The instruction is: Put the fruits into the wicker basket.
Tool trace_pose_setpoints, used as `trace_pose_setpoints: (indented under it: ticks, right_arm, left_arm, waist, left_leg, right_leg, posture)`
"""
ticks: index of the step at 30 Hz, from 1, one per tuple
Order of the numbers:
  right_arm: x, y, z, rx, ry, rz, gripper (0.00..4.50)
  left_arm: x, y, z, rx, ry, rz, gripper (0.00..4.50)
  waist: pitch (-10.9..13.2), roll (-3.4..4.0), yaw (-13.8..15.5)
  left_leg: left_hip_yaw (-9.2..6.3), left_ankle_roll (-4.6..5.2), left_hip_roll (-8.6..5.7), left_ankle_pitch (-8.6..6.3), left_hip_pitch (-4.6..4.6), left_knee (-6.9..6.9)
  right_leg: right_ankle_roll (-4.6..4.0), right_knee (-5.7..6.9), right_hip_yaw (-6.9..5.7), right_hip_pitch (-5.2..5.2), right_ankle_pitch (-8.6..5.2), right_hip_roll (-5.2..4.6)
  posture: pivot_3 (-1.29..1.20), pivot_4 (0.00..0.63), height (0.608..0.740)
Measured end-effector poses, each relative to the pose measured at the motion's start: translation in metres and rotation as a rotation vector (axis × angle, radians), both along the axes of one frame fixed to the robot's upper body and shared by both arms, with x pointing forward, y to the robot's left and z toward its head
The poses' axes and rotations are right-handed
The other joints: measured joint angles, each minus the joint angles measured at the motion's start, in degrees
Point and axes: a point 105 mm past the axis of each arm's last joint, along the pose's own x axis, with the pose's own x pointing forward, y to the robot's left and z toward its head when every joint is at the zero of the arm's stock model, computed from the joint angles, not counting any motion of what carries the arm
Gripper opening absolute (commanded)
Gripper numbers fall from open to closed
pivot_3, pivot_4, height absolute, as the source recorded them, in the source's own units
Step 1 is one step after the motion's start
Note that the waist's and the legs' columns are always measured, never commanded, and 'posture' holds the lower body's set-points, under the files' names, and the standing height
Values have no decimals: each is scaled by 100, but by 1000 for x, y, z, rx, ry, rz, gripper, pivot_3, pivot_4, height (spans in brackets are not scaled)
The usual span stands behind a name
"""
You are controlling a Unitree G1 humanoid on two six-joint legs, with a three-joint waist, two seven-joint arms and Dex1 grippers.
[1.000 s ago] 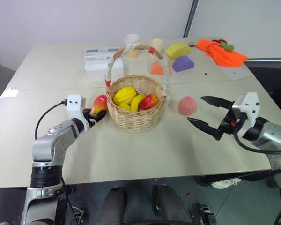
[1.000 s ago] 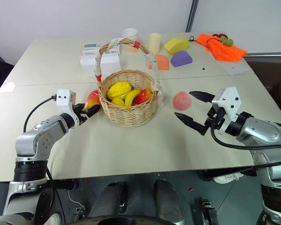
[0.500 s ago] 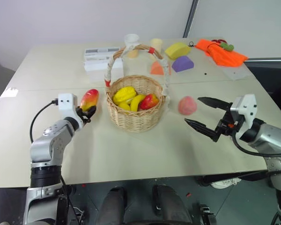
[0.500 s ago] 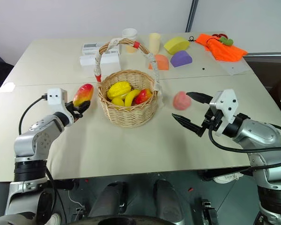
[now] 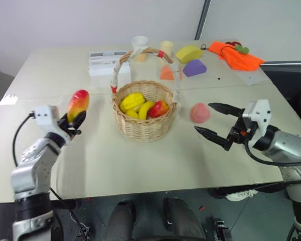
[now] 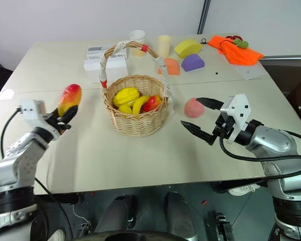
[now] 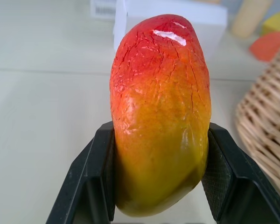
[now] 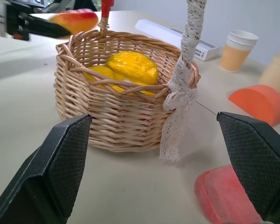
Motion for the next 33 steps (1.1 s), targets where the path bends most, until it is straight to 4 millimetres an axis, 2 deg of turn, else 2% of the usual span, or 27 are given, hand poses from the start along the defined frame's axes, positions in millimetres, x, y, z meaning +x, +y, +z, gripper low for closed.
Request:
trace_pose_setpoints:
  ticks: [2,6,8,11,15,19,23,29,30,31,33]
  right_arm:
    - [0,0,0,-1,2,-1,4500]
    - [1,-1,1,-1,2,-1,4500]
    - [3,-4,-2,0,14,-12,4500]
    - [5,-4,0,0,11,-13,4500]
    - [4,-4,-1,-1,11,-16,4500]
    - [3,-6,-3,-1,21,-34,4500]
    - [1,-8,-5,-1,26,-49,4500]
    - [1,-7,-3,1,12,-64,4500]
    - [2,-8,-3,1,9,-71,4500]
    - [3,-8,-3,-2,7,-78,4500]
    - [4,-9,-3,-7,11,-91,4500]
  left_arm:
    - [-15,-3,11,-20,-43,-90,1927]
    - [-40,-26,39,-38,-78,-333,1927]
    - [-43,-47,50,-79,-52,-444,1927]
    - [-45,-85,63,-41,-17,-597,1927]
    - [-33,-128,81,36,-27,-673,1927]
    - [-19,-151,87,107,3,-663,1927]
    - [-8,-159,96,151,37,-653,1927]
    - [4,-168,88,301,93,-646,1927]
    - [4,-170,83,333,103,-657,2894]
    - [5,-172,79,353,110,-664,3155]
    - [8,-173,73,382,119,-661,4191]
  waist:
    - [0,0,16]
    - [0,-3,59]
    - [0,-3,85]
    - [1,-4,118]
    - [1,-5,135]
    - [3,-8,104]
    - [3,-8,54]
    - [3,-8,-2]
    - [3,-8,-1]
    - [3,-8,6]
    - [3,-8,12]
  left_leg:
    - [0,0,0,0,-1,2]
    - [-1,0,-1,0,-3,8]
    - [-4,0,-1,0,-3,12]
    - [2,0,-3,0,-3,15]
    - [8,0,-7,0,-4,13]
    - [7,0,-11,0,-2,10]
    - [6,0,-12,0,-1,9]
    - [6,0,-16,0,0,6]
    - [6,0,-16,0,0,5]
    - [5,0,-16,0,-1,5]
    - [5,0,-16,0,-2,6]
  right_leg:
    - [-2,-1,-1,1,0,-2]
    - [-3,-6,-5,9,-2,-12]
    - [-2,-8,-5,13,-2,-11]
    - [0,-7,-4,14,-2,-8]
    - [6,-4,-5,14,-2,-3]
    - [7,-2,-5,12,-2,8]
    - [7,0,-6,12,-3,10]
    - [7,0,-6,11,-3,10]
    - [7,0,-6,11,-3,10]
    - [7,0,-6,10,-4,10]
    - [6,0,-6,10,-4,9]
  posture:
    - [0,150,740]
    - [0,150,740]
    - [0,150,740]
    - [0,150,740]
    - [0,150,740]
    - [0,150,740]
    - [0,150,740]
    - [0,150,740]
    - [0,150,740]
    - [0,150,740]
    - [0,150,740]
